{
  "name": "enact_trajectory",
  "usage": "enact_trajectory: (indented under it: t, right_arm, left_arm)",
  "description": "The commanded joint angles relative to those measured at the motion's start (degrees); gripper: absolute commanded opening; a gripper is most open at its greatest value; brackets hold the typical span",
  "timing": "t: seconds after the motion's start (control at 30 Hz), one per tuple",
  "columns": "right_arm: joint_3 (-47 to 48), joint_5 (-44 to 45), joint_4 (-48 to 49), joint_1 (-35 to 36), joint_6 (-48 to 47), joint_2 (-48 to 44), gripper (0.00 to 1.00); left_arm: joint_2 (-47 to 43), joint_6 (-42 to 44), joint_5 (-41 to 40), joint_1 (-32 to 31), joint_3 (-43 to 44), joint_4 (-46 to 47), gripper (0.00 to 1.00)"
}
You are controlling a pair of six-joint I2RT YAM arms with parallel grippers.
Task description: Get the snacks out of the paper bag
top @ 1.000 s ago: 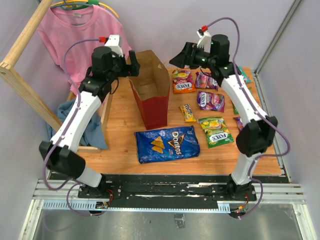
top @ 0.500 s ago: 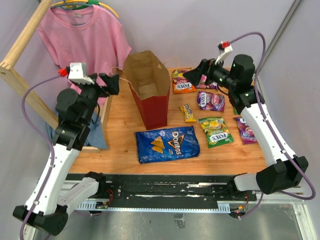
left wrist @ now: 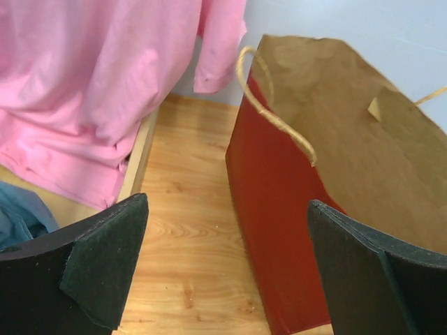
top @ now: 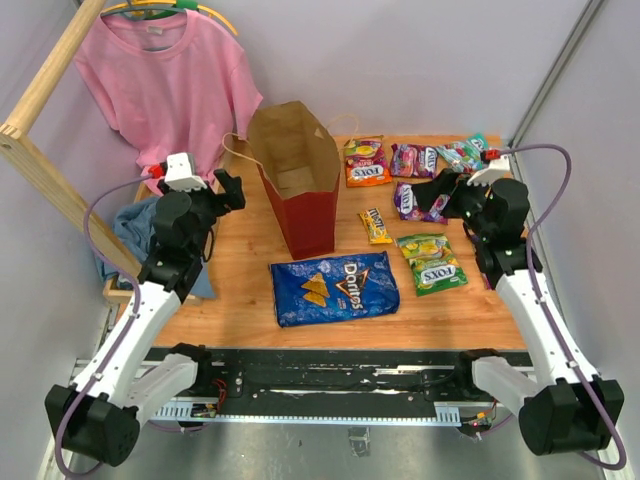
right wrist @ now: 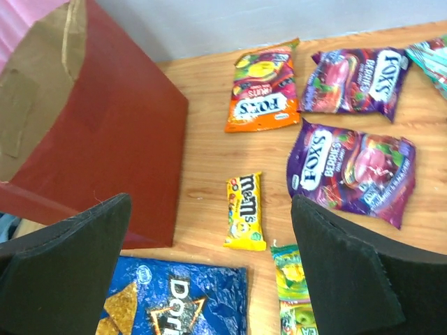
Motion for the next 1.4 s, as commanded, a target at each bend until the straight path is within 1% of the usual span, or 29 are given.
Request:
enact_trajectory:
  t: [0.0,0.1,0.23,0.33,0.47,0.63,0.93,1.2,1.37]
  right_arm:
    - [-3.7,11.0,1.5,-0.7,-1.7,-4.1,0.98]
    - [-4.9,16.9,1.5,-0.7,-2.2,-6.3,0.98]
    - [-4.5,18.7,1.7,-0.7,-1.5,-4.4,0.98]
    - [-4.2,18.0,2.8,-0.7,-2.1,-2.4,0.98]
    - [-3.2,18.8,3.2,-0.7,-4.4,-0.3,0.98]
    - [-4.4,21.6,2.5,-0.8,-8.1,1.2,0.98]
    - [-4.4,19.7,2.9,-0.7,-7.1,1.4,0.98]
    - [-5.5,19.4,3.6,-0.8,-6.6,0.2,0.98]
    - [-5.0,20.4,1.6,-0.7,-6.5,-0.7,0.98]
  left_arm:
    - [1.1,-5.9,-3.5,0.7,-3.7,6.2,1.00]
    - [1.8,-8.8,-3.8,0.7,-6.0,9.0,1.00]
    - [3.1,-11.2,-2.1,0.7,-8.0,8.8,1.00]
    - [4.2,-9.9,1.1,0.7,-8.1,6.9,1.00]
    - [3.8,-8.2,-1.7,0.7,-7.5,6.6,1.00]
    - [3.0,-7.1,-2.8,0.7,-8.5,8.5,1.00]
    - [0.5,-6.3,-4.0,0.8,-8.9,7.5,1.00]
    - [1.3,-6.3,-2.8,0.7,-8.7,8.0,1.00]
    - [1.1,-6.8,-1.8,0.7,-7.9,7.3,1.00]
